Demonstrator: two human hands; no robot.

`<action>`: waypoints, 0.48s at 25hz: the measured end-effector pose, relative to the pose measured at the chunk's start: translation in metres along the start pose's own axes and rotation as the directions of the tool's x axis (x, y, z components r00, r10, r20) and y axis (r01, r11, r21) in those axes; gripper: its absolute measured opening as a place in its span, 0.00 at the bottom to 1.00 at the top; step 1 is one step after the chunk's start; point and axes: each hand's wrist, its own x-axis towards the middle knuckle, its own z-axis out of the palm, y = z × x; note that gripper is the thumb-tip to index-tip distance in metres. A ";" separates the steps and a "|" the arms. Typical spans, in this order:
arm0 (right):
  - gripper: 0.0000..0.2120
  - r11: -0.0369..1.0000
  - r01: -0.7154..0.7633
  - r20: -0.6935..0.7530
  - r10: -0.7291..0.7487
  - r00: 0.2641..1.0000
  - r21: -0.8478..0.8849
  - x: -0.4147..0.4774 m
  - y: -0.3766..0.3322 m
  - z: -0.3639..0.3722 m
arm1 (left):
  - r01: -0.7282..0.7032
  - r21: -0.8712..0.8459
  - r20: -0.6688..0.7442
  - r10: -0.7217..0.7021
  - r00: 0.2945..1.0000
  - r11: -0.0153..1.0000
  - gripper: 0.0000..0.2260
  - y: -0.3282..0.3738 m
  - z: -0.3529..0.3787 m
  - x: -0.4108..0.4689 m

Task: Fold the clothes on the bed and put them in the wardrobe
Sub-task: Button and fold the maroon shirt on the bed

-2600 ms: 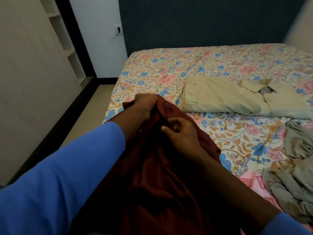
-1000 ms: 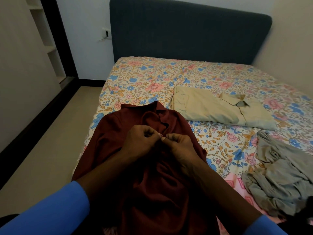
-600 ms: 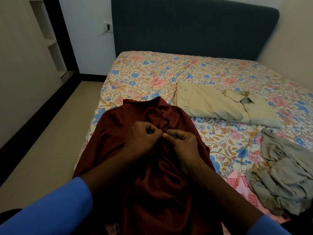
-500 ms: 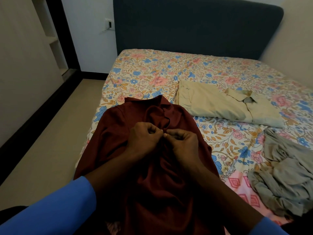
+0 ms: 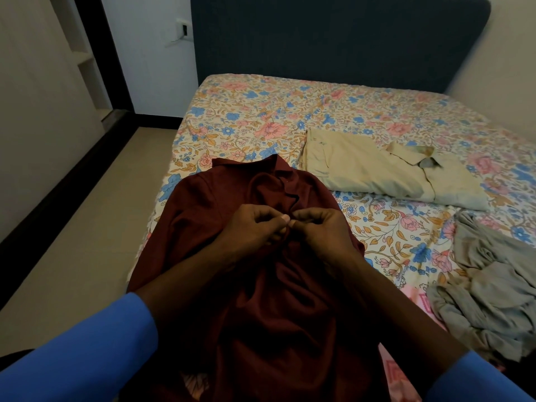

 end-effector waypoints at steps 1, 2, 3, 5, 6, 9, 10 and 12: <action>0.05 1.000 0.021 -0.009 -0.021 1.000 -0.008 -0.001 -0.001 0.001 | 0.009 -0.018 -0.009 -0.009 1.000 1.000 0.07 0.000 0.001 0.000; 0.05 0.999 0.040 -0.018 -0.040 0.999 -0.020 0.000 -0.002 0.001 | 0.020 -0.037 -0.021 -0.020 1.000 0.999 0.07 0.000 0.002 0.000; 0.06 0.997 0.060 -0.026 -0.061 0.998 -0.040 0.000 -0.001 0.001 | 0.033 -0.055 -0.030 -0.035 0.999 0.998 0.07 -0.001 0.002 0.000; 0.08 0.989 0.119 -0.038 -0.123 0.992 -0.085 0.001 0.000 0.002 | 0.079 -0.119 -0.031 -0.083 0.996 0.990 0.07 0.000 0.003 0.000; 0.09 0.983 0.154 -0.052 -0.160 0.986 -0.101 0.001 0.000 0.003 | 0.111 -0.167 -0.025 -0.117 0.993 0.980 0.08 0.000 0.004 0.001; 0.08 0.973 0.207 -0.138 -0.221 0.966 -0.105 -0.001 0.000 0.006 | 0.192 -0.302 0.019 -0.195 0.981 0.934 0.10 0.001 0.005 0.001; 0.08 0.978 0.198 -0.179 -0.207 0.962 -0.066 -0.001 0.000 0.007 | 0.202 -0.325 0.035 -0.201 0.979 0.924 0.10 0.002 0.006 0.002; 0.08 0.982 0.191 -0.221 -0.189 0.957 -0.012 -0.005 0.001 0.009 | 0.208 -0.340 0.041 -0.206 0.978 0.917 0.12 0.004 0.011 0.002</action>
